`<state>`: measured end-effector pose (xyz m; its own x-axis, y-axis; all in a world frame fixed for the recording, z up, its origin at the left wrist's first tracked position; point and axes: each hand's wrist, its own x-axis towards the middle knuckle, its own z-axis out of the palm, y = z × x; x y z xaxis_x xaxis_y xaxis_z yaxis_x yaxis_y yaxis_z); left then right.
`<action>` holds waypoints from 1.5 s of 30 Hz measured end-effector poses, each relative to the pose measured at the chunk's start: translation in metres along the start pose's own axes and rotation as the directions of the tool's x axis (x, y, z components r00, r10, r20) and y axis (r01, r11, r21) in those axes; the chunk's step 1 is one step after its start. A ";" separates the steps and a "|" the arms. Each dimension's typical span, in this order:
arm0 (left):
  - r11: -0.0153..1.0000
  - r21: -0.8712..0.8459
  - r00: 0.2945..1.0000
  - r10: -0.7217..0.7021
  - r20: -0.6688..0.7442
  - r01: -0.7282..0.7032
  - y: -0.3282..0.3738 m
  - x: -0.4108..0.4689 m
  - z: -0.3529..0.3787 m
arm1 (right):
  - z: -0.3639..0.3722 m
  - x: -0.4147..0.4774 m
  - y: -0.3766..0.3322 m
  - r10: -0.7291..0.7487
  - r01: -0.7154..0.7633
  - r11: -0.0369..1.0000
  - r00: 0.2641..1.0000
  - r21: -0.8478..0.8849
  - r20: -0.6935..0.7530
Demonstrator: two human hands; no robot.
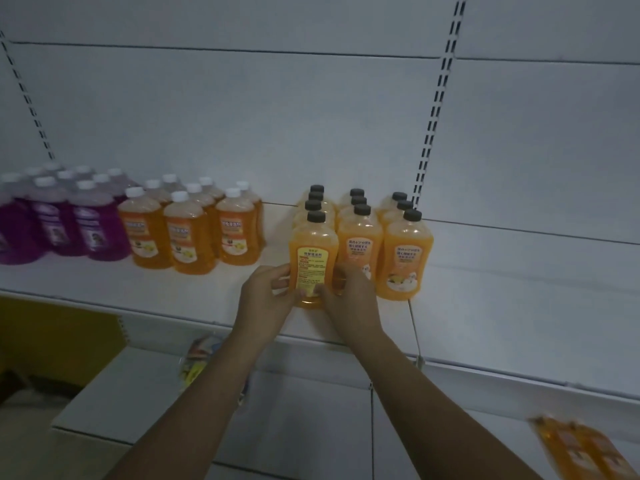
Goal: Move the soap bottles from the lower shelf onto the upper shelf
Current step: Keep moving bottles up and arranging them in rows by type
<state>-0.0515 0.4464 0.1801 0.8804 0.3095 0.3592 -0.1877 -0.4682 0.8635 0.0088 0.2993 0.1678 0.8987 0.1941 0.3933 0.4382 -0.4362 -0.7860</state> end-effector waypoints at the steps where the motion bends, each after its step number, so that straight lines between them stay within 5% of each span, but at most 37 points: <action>1: 1.000 0.006 1.000 0.001 -0.002 -0.001 -0.001 0.002 0.000 | 0.002 0.002 0.002 0.007 -0.007 1.000 1.000 -0.001 -0.006; 9: 0.998 0.051 1.000 -0.021 -0.017 0.022 -0.008 0.008 0.004 | 0.003 0.004 0.008 0.034 -0.034 0.999 0.999 -0.025 0.000; 13: 0.964 0.261 0.999 -0.040 -0.006 0.040 -0.011 0.004 -0.003 | -0.014 -0.017 -0.005 0.000 0.001 1.000 1.000 -0.024 0.022; 18: 0.954 0.293 0.992 0.096 -0.081 -0.068 0.022 -0.045 -0.010 | -0.070 -0.080 -0.005 0.000 -0.003 0.992 1.000 -0.128 -0.023; 23: 0.973 0.181 0.976 0.108 0.190 -0.143 0.052 -0.109 0.030 | -0.133 -0.146 0.028 0.015 -0.020 0.980 1.000 -0.199 -0.027; 27: 0.977 0.127 0.856 0.084 0.510 -0.171 0.048 -0.148 0.095 | -0.179 -0.197 0.064 0.177 -0.184 0.945 0.983 -0.269 -0.049; 33: 0.962 0.175 0.596 -0.017 0.803 -0.208 0.028 -0.195 0.210 | -0.238 -0.271 0.140 0.428 -0.442 0.847 0.896 -0.294 -0.116; 41: 0.916 0.378 0.397 -0.300 0.868 -0.134 0.020 -0.221 0.389 | -0.307 -0.310 0.299 0.660 -0.696 0.661 0.717 -0.281 -0.225; 45: 0.911 0.412 0.328 -0.396 0.858 0.020 0.025 -0.218 0.493 | -0.327 -0.293 0.400 0.775 -0.806 0.556 0.591 -0.201 -0.225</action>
<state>-0.0329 -0.0410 -0.0515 0.7366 -0.4233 -0.5276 0.0263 -0.7615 0.6477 -0.0849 -0.2190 -0.1063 0.8660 -0.4214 -0.2693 -0.4849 -0.5756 -0.6584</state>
